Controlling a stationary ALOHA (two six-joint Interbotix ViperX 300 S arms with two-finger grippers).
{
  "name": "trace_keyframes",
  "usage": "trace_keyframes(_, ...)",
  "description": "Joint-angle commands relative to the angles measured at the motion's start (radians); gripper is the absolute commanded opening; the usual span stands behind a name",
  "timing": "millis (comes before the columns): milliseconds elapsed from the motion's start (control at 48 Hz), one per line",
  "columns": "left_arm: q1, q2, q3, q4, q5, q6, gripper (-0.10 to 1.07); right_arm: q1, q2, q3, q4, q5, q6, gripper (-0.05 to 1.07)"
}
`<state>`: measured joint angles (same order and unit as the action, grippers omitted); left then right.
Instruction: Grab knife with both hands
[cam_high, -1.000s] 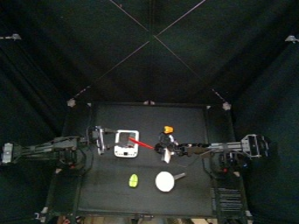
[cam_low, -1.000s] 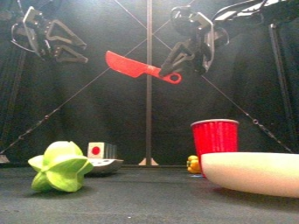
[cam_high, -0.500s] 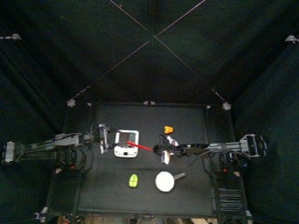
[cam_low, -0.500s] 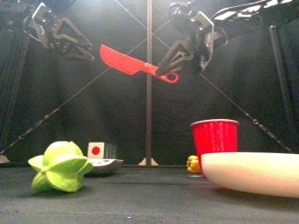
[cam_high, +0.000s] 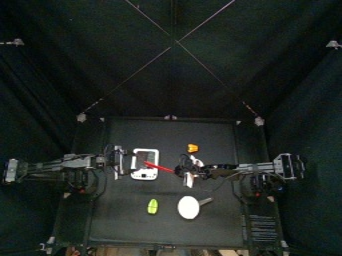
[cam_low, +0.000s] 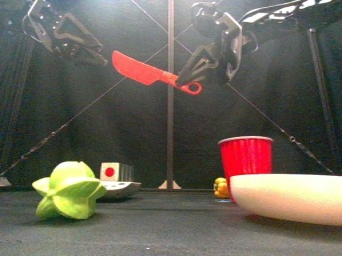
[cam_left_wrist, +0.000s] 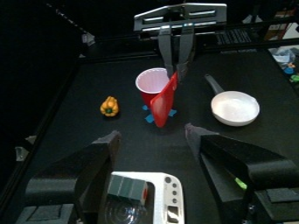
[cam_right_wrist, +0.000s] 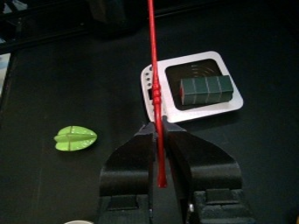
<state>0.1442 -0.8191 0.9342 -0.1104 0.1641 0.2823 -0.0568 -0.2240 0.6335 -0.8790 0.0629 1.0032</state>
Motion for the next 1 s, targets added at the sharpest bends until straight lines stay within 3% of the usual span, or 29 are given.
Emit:
trace_keyframes(0,-0.009,0.000,-0.032,-0.020,-0.012,0.002,0.96,0.003,-0.002,-0.035,-0.018,-0.012,-0.002,0.49)
trace_keyframes(104,-0.009,-0.002,-0.064,-0.052,0.021,0.002,0.96,0.003,0.005,-0.040,-0.034,-0.012,-0.002,0.49)
trace_keyframes(250,0.005,0.006,-0.158,-0.100,0.192,0.000,0.95,-0.005,0.003,-0.040,-0.032,-0.012,0.000,0.49)
trace_keyframes(438,0.114,0.035,-0.268,-0.127,0.403,0.006,0.96,-0.008,0.005,-0.040,-0.029,-0.012,0.000,0.49)
trace_keyframes(542,0.137,0.054,-0.299,-0.140,0.474,0.040,0.96,-0.008,0.006,-0.043,-0.029,-0.011,0.000,0.49)
trace_keyframes(750,0.137,0.063,-0.308,-0.236,0.528,0.256,0.96,-0.008,0.006,-0.048,-0.029,-0.011,0.000,0.49)
trace_keyframes(854,0.147,0.063,-0.296,-0.373,0.538,0.391,0.96,-0.008,0.006,-0.048,-0.028,-0.011,0.000,0.49)
trace_keyframes(979,0.239,0.057,-0.250,-0.552,0.477,0.554,0.96,-0.003,0.006,-0.048,-0.029,-0.012,0.000,0.49)
